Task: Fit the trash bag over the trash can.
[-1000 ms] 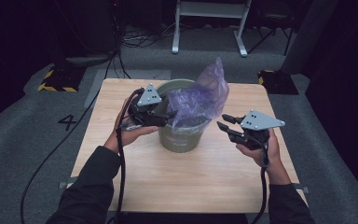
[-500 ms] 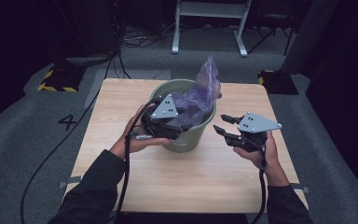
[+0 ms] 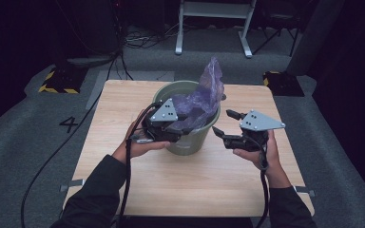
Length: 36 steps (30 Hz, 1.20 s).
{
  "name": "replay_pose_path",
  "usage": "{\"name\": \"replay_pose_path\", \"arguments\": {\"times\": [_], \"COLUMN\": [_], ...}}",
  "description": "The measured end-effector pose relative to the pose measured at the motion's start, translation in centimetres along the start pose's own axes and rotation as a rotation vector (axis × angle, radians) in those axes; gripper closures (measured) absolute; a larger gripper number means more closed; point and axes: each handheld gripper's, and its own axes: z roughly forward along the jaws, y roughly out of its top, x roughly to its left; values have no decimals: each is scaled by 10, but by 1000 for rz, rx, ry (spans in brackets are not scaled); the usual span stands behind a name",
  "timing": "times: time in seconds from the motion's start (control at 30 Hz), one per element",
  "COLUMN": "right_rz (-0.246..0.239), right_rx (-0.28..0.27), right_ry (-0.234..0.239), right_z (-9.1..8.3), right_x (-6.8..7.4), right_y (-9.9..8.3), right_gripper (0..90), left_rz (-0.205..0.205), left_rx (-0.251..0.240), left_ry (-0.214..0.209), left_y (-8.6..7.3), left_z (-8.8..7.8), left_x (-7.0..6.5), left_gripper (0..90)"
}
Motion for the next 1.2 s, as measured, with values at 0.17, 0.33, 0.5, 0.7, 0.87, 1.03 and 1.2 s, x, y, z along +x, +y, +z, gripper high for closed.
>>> {"name": "replay_pose_path", "arguments": {"times": [0.17, 0.33, 0.5, 0.7, 0.87, 1.03, 1.2], "right_rz": [20, 8, 10, 18, 22, 36, 40], "right_rx": [-8, -3, -3, -7, 1, 0, -1], "right_ry": [-9, -7, -7, -11, -16, -18, -26], "right_z": [2, 5, 4, 3, 3, 3, 2], "right_x": [-2, 0, 0, -2, -4, -5, -4], "right_y": [1, 2, 2, 1, 0, 1, 2], "right_gripper": [272, 285, 288, 289, 289, 286, 262], "left_rz": [-10, 40, 71, 77, 99, 113, 124], "left_rx": [41, 48, 38, -7, -13, -23, -25], "left_ry": [7, 43, 52, 72, 89, 71, 62], "left_y": [-6, -8, -10, -13, -18, -23, -34], "left_z": [6, 7, 5, -5, -13, -19, -23], "left_x": [-4, -8, -11, -13, -16, -21, -30], "left_gripper": [305, 629, 722, 827, 897, 898, 899]}}
